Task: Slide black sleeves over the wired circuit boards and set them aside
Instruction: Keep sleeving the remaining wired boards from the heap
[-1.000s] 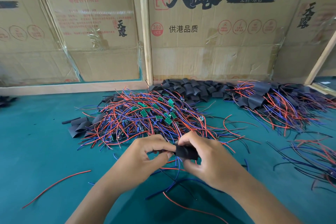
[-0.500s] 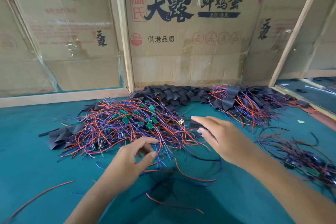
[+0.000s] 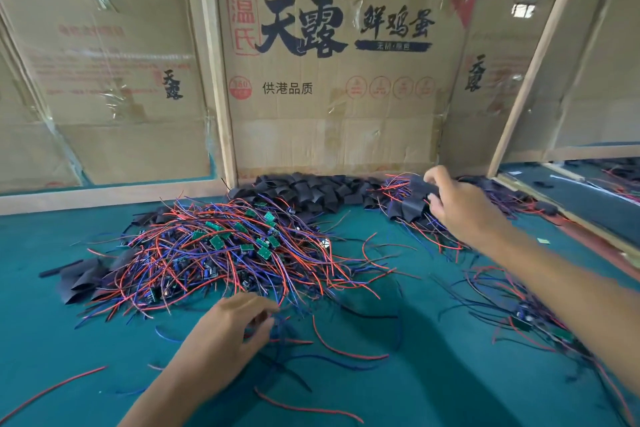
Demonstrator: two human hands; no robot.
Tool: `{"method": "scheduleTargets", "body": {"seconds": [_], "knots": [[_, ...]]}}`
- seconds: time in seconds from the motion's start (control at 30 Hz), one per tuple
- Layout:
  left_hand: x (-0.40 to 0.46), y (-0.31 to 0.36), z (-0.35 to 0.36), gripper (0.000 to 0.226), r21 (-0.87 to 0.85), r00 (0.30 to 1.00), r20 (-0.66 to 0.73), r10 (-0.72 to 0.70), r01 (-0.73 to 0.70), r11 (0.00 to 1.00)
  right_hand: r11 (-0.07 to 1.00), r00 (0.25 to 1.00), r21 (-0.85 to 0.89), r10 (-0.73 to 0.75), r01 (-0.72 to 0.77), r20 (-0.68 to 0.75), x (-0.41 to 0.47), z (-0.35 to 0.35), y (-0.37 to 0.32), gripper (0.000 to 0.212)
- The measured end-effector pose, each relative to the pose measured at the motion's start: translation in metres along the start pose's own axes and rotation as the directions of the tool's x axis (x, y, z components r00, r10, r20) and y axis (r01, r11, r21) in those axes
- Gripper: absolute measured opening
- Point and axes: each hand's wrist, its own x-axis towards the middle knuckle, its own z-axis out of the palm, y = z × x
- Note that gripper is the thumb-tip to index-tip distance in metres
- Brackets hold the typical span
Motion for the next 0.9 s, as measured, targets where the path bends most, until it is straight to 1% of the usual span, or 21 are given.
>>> {"method": "scheduleTargets", "body": {"seconds": [0.07,0.13,0.17,0.2,0.23,0.27,0.3,0.33,0.37,0.4,0.43,0.47,0.5,0.53,0.57,0.63,0.67,0.73,0.8,0.9], "knots": [[0.0,-0.004,-0.001,0.015,0.034,1.0,-0.019,0.001,0.0,0.999,0.988,0.989,-0.052,0.145,-0.147,-0.035,0.047,-0.002,0.017,0.036],[0.001,-0.007,-0.001,0.013,0.063,0.999,-0.039,0.002,0.0,0.998,0.958,0.953,-0.053,0.274,-0.283,-0.128,0.08,0.0,0.033,0.038],[0.002,-0.008,-0.001,0.013,0.068,0.999,-0.051,-0.005,0.009,0.998,0.937,0.93,-0.059,0.333,-0.345,-0.153,0.089,0.004,0.039,0.039],[0.003,-0.01,-0.002,0.013,0.07,0.998,-0.066,-0.016,0.021,0.997,0.915,0.915,-0.08,0.387,-0.396,-0.111,0.094,0.01,0.045,0.039],[0.004,-0.011,-0.002,0.013,0.074,0.997,-0.078,-0.027,0.033,0.997,0.898,0.905,-0.131,0.424,-0.42,0.004,0.096,0.02,0.049,0.039],[0.005,-0.012,-0.002,0.012,0.076,0.996,-0.086,-0.037,0.044,0.996,0.886,0.872,-0.191,0.454,-0.422,0.181,0.095,0.031,0.052,0.039],[0.005,-0.013,-0.002,0.012,0.078,0.995,-0.093,-0.047,0.054,0.995,0.87,0.796,-0.241,0.491,-0.43,0.353,0.09,0.044,0.052,0.038],[0.005,-0.014,-0.003,0.011,0.082,0.993,-0.106,-0.053,0.062,0.995,0.842,0.712,-0.304,0.539,-0.445,0.451,0.085,0.054,0.051,0.037],[0.005,-0.015,-0.003,0.011,0.082,0.991,-0.12,-0.054,0.064,0.995,0.819,0.681,-0.35,0.573,-0.454,0.457,0.079,0.063,0.049,0.036],[0.005,-0.015,-0.003,0.011,0.083,0.99,-0.128,-0.053,0.064,0.994,0.803,0.701,-0.381,0.59,-0.459,0.401,0.075,0.071,0.046,0.034],[0.005,-0.014,-0.003,0.012,0.089,0.99,-0.133,-0.051,0.063,0.994,0.793,0.753,-0.399,0.587,-0.461,0.298,0.075,0.075,0.043,0.034],[0.004,-0.013,-0.002,0.013,0.097,0.989,-0.139,-0.044,0.058,0.994,0.793,0.81,-0.416,0.554,-0.445,0.19,0.077,0.079,0.037,0.034],[0.004,-0.012,0.0,0.014,0.104,0.989,-0.144,-0.039,0.054,0.993,0.813,0.86,-0.414,0.495,-0.409,0.121,0.081,0.082,0.029,0.032],[0.005,-0.012,0.001,0.015,0.107,0.988,-0.148,-0.038,0.055,0.993,0.854,0.898,-0.382,0.425,-0.354,0.118,0.085,0.086,0.017,0.027],[0.006,-0.012,0.003,0.016,0.109,0.988,-0.152,-0.041,0.058,0.992,0.898,0.911,-0.318,0.372,-0.305,0.177,0.09,0.09,0.002,0.021],[0.009,-0.014,0.005,0.02,0.138,0.986,-0.165,-0.023,0.046,0.989,0.955,0.905,-0.101,0.297,-0.279,0.304,0.098,0.102,-0.033,0.018],[0.011,-0.014,0.006,0.021,0.157,0.985,-0.172,0.001,0.026,0.987,0.954,0.896,0.013,0.278,-0.3,0.346,0.101,0.109,-0.05,0.019],[0.013,-0.014,0.008,0.015,0.182,0.98,-0.191,0.053,-0.018,0.983,0.925,0.883,0.17,0.25,-0.339,0.397,0.108,0.126,-0.083,0.021],[0.012,-0.016,0.009,0.01,0.192,0.974,-0.204,0.093,-0.053,0.98,0.887,0.858,0.263,0.232,-0.38,0.459,0.113,0.147,-0.108,0.024],[0.011,-0.019,0.008,0.009,0.215,0.973,-0.209,0.094,-0.048,0.976,0.755,0.801,0.4,0.27,-0.52,0.534,0.121,0.167,-0.124,0.029]]}}
